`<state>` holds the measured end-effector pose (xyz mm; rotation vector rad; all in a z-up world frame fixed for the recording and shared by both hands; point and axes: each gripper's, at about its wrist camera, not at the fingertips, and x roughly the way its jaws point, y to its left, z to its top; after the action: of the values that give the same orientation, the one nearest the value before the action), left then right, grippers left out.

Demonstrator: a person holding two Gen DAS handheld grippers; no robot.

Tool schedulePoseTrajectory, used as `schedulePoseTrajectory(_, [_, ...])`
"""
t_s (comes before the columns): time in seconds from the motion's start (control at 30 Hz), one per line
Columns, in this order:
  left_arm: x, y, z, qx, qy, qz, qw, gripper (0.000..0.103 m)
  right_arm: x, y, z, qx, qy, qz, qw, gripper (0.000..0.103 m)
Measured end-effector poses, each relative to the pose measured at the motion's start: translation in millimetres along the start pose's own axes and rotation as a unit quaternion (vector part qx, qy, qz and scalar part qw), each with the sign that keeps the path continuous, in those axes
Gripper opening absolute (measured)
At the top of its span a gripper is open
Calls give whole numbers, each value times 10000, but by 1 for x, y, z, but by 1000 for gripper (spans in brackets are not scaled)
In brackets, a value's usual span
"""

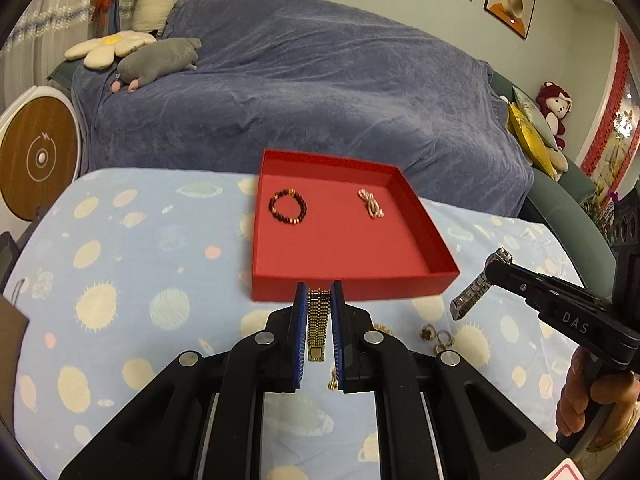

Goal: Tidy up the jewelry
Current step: 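Carry both watches into the red box and open both grippers, then lift both open grippers out of the red box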

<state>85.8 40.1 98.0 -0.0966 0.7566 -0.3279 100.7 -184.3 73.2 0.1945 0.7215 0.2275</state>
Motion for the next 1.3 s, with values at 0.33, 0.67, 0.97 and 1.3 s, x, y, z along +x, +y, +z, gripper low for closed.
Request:
schedulePoseTrajectory(0.33, [46,-9,71,375,-287,184,9987,9,59,-23,61,165,17,-268,9995,8])
schedulePoseTrajectory(0.67, [139,4,68,245,192,295,9991,9,137,-41,63,224,263,-580,9977,10])
schedulePoseTrajectory(0.97, [127,11,73,121,-149,624,9979,48,101,-40,71,254,-111,-476,9985,25])
schedulePoseTrajectory(1.3, [57,11,31,167,-1,735,9972,54,13,-27,0,200,227,-540,9981,26])
